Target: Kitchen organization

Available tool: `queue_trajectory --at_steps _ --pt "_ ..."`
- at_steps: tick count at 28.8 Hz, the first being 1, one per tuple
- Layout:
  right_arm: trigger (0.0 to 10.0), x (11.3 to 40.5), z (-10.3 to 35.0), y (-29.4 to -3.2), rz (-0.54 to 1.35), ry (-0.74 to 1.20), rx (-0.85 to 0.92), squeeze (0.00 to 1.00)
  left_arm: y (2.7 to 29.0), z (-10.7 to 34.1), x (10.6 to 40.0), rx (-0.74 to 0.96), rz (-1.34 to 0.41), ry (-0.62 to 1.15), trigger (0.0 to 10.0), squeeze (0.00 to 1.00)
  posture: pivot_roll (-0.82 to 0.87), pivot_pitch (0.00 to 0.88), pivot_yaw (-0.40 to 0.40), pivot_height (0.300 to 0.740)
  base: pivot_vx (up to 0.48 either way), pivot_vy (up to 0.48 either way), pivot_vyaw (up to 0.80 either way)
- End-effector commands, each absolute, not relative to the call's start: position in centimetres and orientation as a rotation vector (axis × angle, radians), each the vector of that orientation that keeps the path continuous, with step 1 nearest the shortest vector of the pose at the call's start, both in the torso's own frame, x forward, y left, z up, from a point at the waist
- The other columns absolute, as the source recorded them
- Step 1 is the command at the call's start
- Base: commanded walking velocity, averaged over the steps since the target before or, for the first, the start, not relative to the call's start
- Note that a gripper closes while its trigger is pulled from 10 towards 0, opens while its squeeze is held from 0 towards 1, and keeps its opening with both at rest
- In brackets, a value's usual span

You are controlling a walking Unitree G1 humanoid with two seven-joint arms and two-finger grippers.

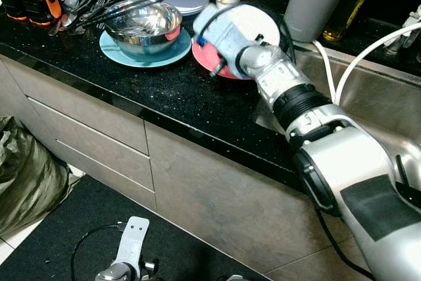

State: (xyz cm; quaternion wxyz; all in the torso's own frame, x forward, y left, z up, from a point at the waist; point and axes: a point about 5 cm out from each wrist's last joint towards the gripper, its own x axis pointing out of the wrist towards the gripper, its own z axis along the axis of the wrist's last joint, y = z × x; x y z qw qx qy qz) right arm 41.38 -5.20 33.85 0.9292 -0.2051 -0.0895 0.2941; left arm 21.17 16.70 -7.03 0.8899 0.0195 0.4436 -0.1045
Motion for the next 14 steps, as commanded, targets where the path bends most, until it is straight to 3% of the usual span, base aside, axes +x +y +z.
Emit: queue_trajectory --at_steps 1,3,4,5,6,12,14 --pt "0.0 39.9 37.6 -4.8 0.765 -0.385 -0.110 0.00 16.6 -7.4 20.5 0.035 -0.215 0.944 10.0 0.00 0.01 0.147 -0.054 0.740 0.000 0.000 0.00" --pt "0.0 38.7 39.3 -5.9 0.908 -0.480 0.189 0.00 16.6 -7.4 20.5 0.035 -0.216 0.944 10.0 0.00 0.01 0.146 -0.053 0.740 0.000 0.000 0.00" --pt "0.7 38.4 39.4 -6.3 0.934 -0.495 0.239 0.00 16.6 -7.4 20.6 0.036 -0.216 0.944 10.0 0.00 0.01 0.146 -0.047 0.740 0.000 0.000 0.00" --pt "0.7 38.3 39.4 -6.6 0.944 -0.505 0.257 0.00 16.6 -7.4 20.6 0.036 -0.216 0.943 10.0 0.00 0.01 0.146 -0.047 0.740 0.000 0.000 0.00" --pt "4.2 37.9 39.1 -7.0 0.971 -0.519 0.289 0.00 16.7 -7.4 20.6 0.037 -0.218 0.944 10.0 0.00 0.01 0.144 -0.044 0.740 0.000 0.000 -0.46" --pt "4.6 36.7 38.6 -8.5 1.006 -0.555 0.383 0.00 16.6 -7.3 20.7 0.039 -0.222 0.944 10.0 0.00 0.00 0.143 -0.039 0.740 0.000 0.000 -0.71" --pt "4.1 36.6 38.3 -9.0 0.987 -0.558 0.388 0.00 16.6 -7.3 20.7 0.039 -0.223 0.944 10.0 0.00 0.00 0.139 -0.036 0.740 0.000 0.000 -0.77"
